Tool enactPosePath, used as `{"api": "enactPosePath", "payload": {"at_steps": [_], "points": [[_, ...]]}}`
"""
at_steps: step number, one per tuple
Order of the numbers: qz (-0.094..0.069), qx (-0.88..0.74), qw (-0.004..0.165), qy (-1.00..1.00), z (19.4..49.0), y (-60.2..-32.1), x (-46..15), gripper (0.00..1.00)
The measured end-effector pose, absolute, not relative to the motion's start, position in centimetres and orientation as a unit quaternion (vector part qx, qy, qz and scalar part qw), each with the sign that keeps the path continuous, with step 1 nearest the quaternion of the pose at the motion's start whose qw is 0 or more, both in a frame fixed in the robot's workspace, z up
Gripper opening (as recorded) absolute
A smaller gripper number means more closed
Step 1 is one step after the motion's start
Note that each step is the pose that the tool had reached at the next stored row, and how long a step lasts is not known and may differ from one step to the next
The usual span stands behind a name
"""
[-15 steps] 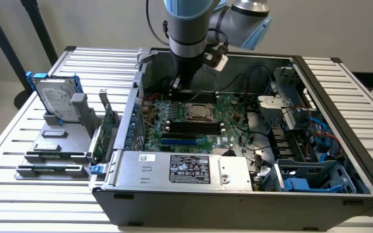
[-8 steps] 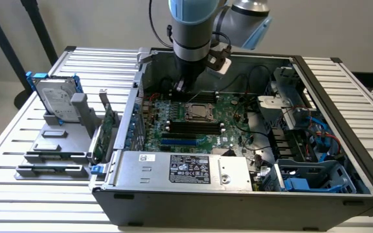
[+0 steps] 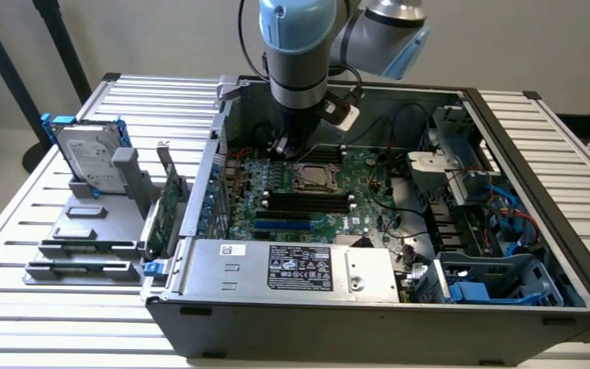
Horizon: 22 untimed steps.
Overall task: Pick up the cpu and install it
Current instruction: 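Install the first cpu locking lever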
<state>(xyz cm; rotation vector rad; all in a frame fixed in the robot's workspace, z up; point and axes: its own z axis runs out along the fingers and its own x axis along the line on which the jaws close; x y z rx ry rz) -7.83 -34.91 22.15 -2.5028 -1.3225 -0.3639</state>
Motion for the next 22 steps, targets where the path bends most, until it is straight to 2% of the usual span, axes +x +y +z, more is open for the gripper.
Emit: {"api": "enactPosePath", "payload": {"at_steps": [15, 22], "points": [[-0.116, -0.873, 0.124, -0.458, 20.6, -33.7, -8.2, 0.11], [-0.114, -0.874, 0.12, -0.456, 20.4, -33.3, -8.1, 0.11]]}}
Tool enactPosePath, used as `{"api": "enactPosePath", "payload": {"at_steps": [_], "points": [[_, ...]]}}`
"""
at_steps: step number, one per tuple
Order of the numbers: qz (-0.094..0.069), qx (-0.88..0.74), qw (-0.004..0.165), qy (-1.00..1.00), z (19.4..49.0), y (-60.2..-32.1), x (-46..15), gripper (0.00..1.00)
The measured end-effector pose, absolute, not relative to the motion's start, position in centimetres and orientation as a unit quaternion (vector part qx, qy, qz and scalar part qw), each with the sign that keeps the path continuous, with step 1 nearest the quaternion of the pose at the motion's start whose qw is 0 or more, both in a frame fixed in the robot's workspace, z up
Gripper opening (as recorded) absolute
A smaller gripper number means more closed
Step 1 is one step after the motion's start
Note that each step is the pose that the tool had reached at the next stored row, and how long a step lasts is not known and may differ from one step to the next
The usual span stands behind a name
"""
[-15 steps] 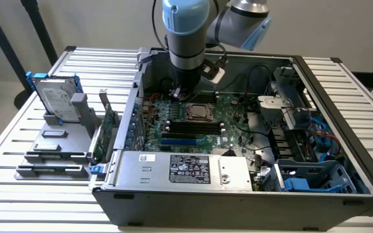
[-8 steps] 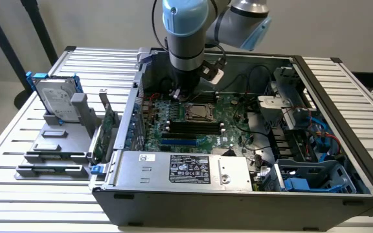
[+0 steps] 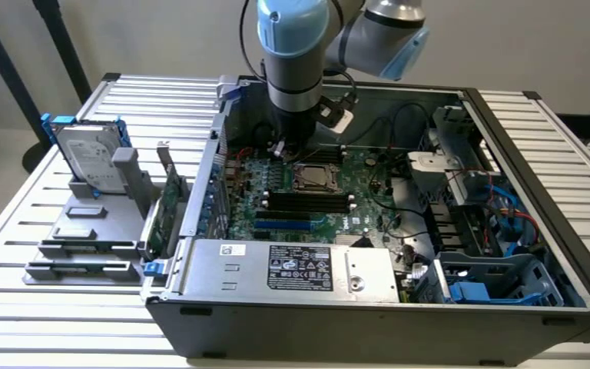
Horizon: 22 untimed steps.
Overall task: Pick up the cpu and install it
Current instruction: 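Install the first cpu locking lever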
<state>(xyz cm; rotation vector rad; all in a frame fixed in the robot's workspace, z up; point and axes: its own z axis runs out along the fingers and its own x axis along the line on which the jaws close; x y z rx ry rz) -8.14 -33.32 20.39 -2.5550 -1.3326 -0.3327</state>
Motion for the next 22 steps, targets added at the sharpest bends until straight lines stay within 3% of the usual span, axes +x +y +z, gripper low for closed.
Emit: {"api": "enactPosePath", "payload": {"at_steps": [10, 22], "points": [[-0.11, -0.878, 0.121, -0.451, 20.1, -33.3, -6.7, 0.11], [-0.092, -0.881, 0.129, -0.446, 20.0, -33.3, -6.2, 0.11]]}}
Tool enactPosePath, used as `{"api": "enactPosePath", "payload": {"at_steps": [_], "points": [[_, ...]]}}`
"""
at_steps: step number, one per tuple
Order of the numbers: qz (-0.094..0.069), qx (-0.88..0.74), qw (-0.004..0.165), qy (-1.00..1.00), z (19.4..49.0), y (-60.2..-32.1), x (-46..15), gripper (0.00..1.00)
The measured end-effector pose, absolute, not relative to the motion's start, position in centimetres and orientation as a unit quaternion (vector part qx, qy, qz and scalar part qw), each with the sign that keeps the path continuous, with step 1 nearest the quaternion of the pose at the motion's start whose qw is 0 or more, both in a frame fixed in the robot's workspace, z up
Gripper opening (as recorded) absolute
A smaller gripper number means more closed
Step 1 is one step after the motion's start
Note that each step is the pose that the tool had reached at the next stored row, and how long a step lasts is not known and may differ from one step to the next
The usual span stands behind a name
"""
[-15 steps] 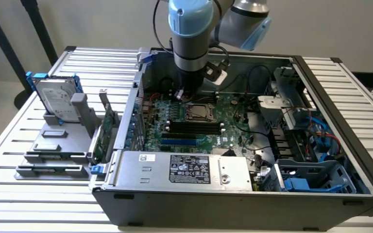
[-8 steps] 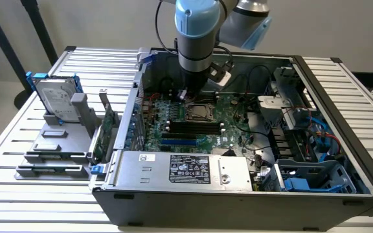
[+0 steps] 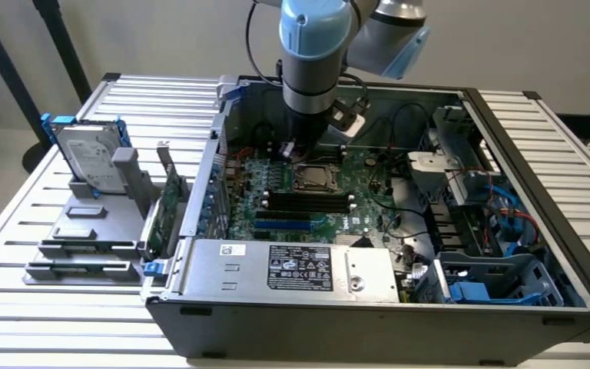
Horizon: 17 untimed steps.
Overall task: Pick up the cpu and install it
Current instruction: 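Install the first cpu locking lever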
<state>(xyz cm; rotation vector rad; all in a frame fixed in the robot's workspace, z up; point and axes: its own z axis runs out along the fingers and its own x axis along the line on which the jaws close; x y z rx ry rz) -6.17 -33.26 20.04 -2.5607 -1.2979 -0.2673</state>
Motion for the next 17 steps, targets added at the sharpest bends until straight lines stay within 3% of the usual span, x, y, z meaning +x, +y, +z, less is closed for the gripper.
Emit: {"api": "enactPosePath", "payload": {"at_steps": [17], "points": [[-0.089, -0.882, 0.13, -0.445, 20.04, -32.98, -5.67, 0.11]]}}
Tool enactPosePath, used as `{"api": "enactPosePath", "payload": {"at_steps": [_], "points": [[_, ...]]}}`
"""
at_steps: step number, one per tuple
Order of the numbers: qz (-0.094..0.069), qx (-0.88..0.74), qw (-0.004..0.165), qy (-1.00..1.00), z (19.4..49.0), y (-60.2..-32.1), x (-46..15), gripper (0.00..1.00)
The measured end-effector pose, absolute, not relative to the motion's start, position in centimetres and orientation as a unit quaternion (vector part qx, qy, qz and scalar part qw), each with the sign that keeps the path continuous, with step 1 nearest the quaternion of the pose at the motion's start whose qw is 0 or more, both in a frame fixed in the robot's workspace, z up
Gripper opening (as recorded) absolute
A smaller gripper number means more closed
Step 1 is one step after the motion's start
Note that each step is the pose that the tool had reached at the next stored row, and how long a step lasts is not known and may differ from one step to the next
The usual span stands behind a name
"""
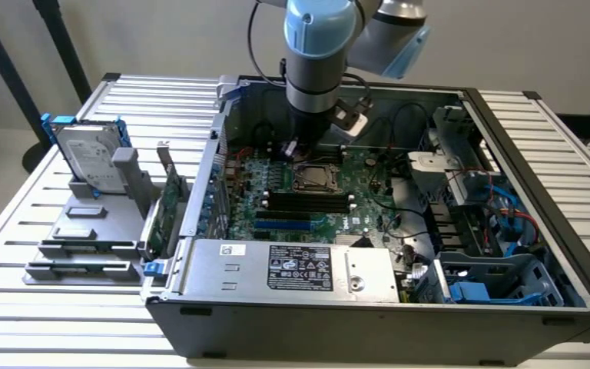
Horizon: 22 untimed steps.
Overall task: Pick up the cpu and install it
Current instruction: 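Install the first cpu locking lever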
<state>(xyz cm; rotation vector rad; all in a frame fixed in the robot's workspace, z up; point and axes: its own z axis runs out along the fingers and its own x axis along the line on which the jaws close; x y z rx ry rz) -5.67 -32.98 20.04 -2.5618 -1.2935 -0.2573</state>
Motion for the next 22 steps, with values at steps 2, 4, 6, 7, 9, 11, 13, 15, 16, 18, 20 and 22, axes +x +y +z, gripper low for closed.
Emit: {"api": "enactPosePath", "payload": {"at_steps": [2, 4, 6, 7, 9, 11, 13, 15, 16, 18, 20, 22], "points": [[-0.089, -0.882, 0.13, -0.445, 20.0, -33.0, -5.5, 0.11], [-0.088, -0.882, 0.13, -0.445, 20.0, -33.0, -5.3, 0.11], [-0.088, -0.882, 0.13, -0.445, 20.0, -33.0, -5.1, 0.11], [-0.089, -0.882, 0.13, -0.445, 20.0, -33.0, -5.1, 0.11], [-0.089, -0.882, 0.13, -0.445, 20.0, -33.0, -5.0, 0.11], [-0.088, -0.882, 0.13, -0.445, 20.0, -33.0, -4.9, 0.11], [-0.088, -0.882, 0.129, -0.445, 20.0, -33.0, -4.8, 0.11], [-0.088, -0.882, 0.129, -0.445, 19.9, -33.0, -4.7, 0.11], [-0.088, -0.882, 0.129, -0.445, 19.9, -33.0, -4.7, 0.11], [-0.088, -0.882, 0.129, -0.445, 19.9, -33.0, -4.6, 0.11], [-0.088, -0.882, 0.128, -0.445, 19.8, -33.0, -4.5, 0.11], [-0.087, -0.882, 0.127, -0.445, 19.8, -33.0, -4.4, 0.11]]}}
